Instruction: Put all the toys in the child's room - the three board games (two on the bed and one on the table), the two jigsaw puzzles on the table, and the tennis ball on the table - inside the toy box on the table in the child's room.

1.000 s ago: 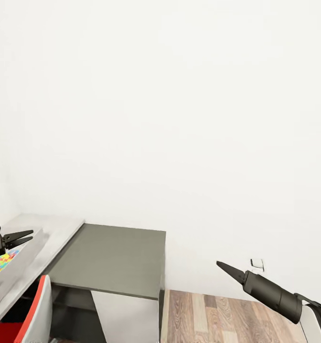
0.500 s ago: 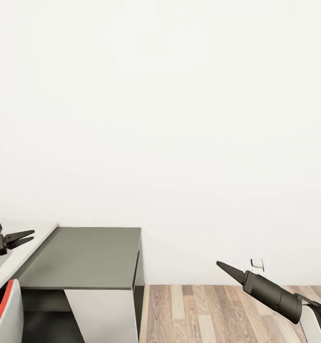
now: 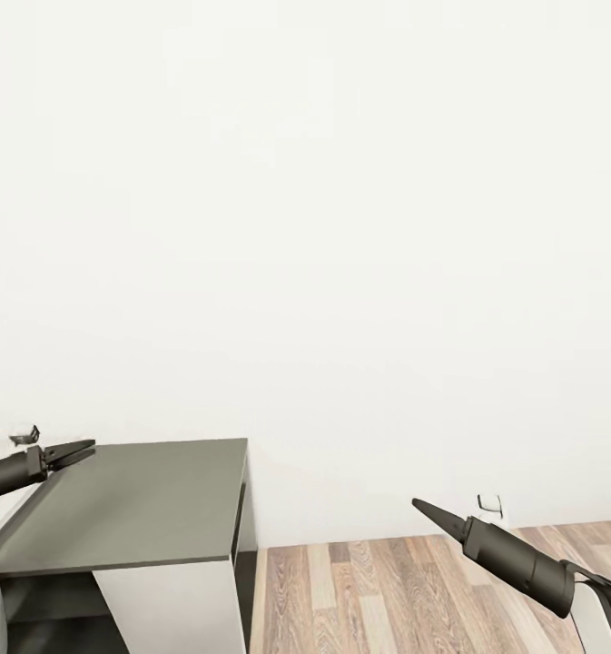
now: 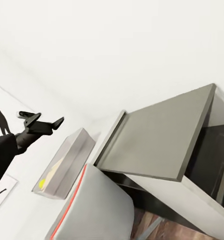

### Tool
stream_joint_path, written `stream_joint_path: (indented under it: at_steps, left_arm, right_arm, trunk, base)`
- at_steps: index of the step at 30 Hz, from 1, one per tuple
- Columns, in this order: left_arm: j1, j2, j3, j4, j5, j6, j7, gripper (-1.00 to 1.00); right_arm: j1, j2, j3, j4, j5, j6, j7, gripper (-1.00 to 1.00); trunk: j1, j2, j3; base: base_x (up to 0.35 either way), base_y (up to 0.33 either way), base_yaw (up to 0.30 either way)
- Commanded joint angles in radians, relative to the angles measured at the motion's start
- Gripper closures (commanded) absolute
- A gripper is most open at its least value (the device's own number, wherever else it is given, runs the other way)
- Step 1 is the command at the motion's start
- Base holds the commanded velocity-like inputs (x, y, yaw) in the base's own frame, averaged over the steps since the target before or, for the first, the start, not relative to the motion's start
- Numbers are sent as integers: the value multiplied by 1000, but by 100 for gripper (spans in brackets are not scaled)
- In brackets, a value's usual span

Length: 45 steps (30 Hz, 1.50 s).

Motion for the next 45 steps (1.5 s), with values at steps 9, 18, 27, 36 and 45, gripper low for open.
stream_joint_path:
  at_steps: [9, 18, 27, 36, 45]
  left_arm:
    - [45, -133, 3, -1, -29, -24, -4, -100]
    - [167, -198, -32, -2, -34, -85, 307, -100]
    - [337, -241, -37, -1, -35, -187, 517, -100]
    - [458, -297, -37, 0, -35, -275, 824, -100]
    - [558, -376, -37, 1, -35, -336, 1215, -100]
  right_arm:
    - [-1, -3, -2, 54, 5, 4, -8, -100]
    - [-9, -6, 1, 177, 6, -38, -145, -100]
    - [4, -15, 6, 248, 82, -70, -246, -100]
    - [10, 0, 11, 512, 312, -166, -362, -100]
    - [10, 1, 77, 801, 397, -323, -718, -100]
  trunk:
    - [0, -1, 0]
    - [0, -1, 0]
    - [0, -1, 0]
    - [0, -1, 0]
    - [0, -1, 0]
  base:
    - [0, 0, -7]
    - [-10, 1, 0]
    - [-249, 88, 0]
    - [-239, 48, 0]
    - [-26, 2, 0]
